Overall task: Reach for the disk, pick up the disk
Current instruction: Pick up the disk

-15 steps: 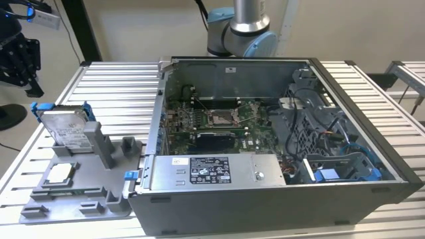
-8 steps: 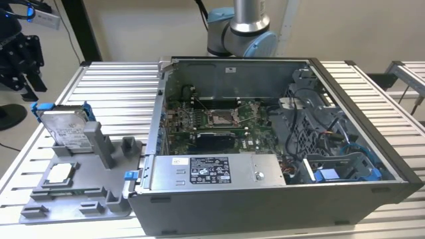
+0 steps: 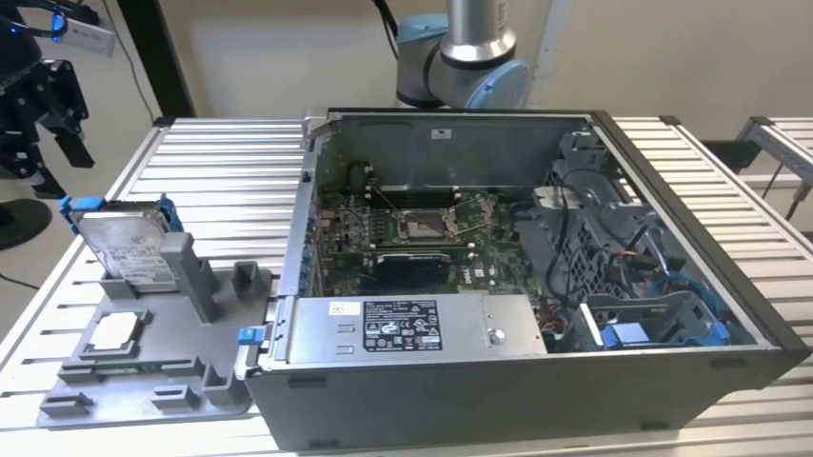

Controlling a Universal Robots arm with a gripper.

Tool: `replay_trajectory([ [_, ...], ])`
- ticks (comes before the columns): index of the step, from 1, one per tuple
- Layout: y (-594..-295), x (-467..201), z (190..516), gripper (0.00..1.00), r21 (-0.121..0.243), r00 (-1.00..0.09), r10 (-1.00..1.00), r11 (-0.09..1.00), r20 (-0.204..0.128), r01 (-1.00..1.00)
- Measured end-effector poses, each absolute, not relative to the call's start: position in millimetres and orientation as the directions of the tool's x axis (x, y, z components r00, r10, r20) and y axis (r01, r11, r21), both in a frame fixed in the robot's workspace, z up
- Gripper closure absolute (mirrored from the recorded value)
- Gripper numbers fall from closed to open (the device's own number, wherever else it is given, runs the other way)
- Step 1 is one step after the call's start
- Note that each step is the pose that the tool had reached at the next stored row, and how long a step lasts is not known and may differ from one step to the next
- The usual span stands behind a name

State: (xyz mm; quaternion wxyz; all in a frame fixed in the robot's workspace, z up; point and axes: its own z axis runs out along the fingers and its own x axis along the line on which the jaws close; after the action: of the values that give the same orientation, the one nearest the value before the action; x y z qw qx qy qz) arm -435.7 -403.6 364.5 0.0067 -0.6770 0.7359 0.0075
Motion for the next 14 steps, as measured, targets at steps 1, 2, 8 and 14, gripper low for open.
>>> replay_trajectory([
  [1,-404,-436,364,0.0,0.002,-0.083,-0.996,0.083,-0.02,-0.997],
  [2,-404,-436,364,0.0,0.002,-0.083,-0.996,0.083,-0.02,-0.997],
  [8,-404,-436,359,0.0,0.002,-0.083,-0.996,0.083,-0.02,-0.997],
  [14,-404,-436,351,0.0,0.002,-0.083,-0.996,0.083,-0.02,-0.997],
])
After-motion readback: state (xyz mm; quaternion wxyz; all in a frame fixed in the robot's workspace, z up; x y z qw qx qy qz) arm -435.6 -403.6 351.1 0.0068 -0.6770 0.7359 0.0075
